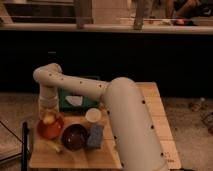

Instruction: Place apple in red bowl

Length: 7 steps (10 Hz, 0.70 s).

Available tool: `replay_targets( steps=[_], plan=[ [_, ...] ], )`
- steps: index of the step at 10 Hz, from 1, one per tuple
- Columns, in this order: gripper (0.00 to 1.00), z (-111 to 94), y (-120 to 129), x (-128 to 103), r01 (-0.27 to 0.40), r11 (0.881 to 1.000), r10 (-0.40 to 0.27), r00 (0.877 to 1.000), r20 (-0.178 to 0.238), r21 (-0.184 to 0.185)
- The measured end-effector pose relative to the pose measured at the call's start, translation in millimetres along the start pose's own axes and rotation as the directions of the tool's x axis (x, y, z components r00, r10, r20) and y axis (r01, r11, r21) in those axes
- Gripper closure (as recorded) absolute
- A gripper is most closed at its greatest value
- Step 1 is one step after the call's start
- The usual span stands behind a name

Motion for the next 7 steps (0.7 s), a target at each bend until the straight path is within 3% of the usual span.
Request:
replay_targets(
  steps=[7],
  plan=[
    [0.2, -31.2, -17.2, 9.7, -0.002, 1.0, 0.001, 0.999, -0.046, -0.025]
  ],
)
